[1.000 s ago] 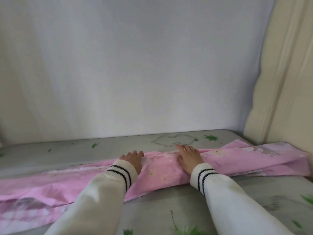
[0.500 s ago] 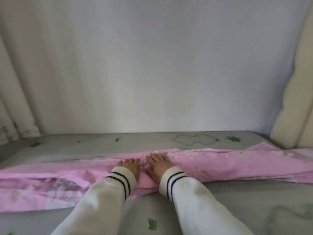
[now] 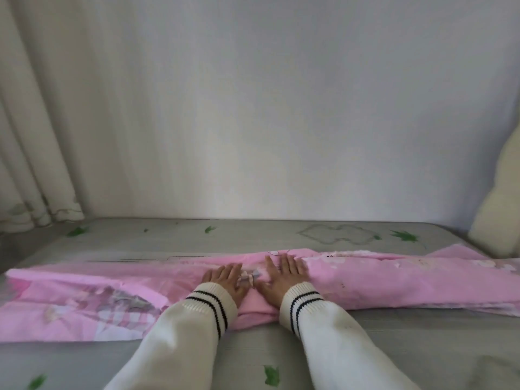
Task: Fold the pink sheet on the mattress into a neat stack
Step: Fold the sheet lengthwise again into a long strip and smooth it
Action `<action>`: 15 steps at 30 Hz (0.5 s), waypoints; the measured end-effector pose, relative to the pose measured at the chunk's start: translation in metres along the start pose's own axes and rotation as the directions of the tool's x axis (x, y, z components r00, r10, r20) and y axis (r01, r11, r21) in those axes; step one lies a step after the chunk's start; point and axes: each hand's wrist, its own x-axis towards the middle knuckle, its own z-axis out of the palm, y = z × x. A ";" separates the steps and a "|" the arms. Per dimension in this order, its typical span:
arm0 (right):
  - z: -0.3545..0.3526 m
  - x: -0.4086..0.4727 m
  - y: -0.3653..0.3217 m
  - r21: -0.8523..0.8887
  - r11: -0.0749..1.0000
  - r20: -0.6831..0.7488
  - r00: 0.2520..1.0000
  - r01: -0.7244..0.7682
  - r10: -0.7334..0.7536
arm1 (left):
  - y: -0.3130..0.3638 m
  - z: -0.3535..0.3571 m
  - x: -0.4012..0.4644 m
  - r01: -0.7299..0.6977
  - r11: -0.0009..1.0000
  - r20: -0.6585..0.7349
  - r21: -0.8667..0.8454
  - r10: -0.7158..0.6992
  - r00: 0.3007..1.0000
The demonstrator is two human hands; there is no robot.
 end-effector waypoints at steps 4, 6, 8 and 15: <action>-0.012 -0.009 -0.005 -0.011 1.000 0.010 1.000 -0.013 0.013 | -0.018 -0.014 -0.011 0.023 0.995 0.052 0.094 -0.028 0.998; -0.019 -0.011 -0.006 0.012 1.000 -0.004 1.000 0.001 -0.001 | -0.032 -0.021 -0.017 0.001 0.989 0.064 0.147 -0.010 0.998; -0.027 -0.010 -0.008 0.025 1.000 -0.024 1.000 0.016 -0.016 | -0.048 -0.030 -0.021 0.042 0.993 0.066 0.109 -0.050 0.997; -0.048 -0.009 -0.052 0.035 0.983 -0.025 0.984 0.178 -0.177 | -0.115 -0.041 -0.045 0.191 0.981 -0.042 0.039 -0.190 0.981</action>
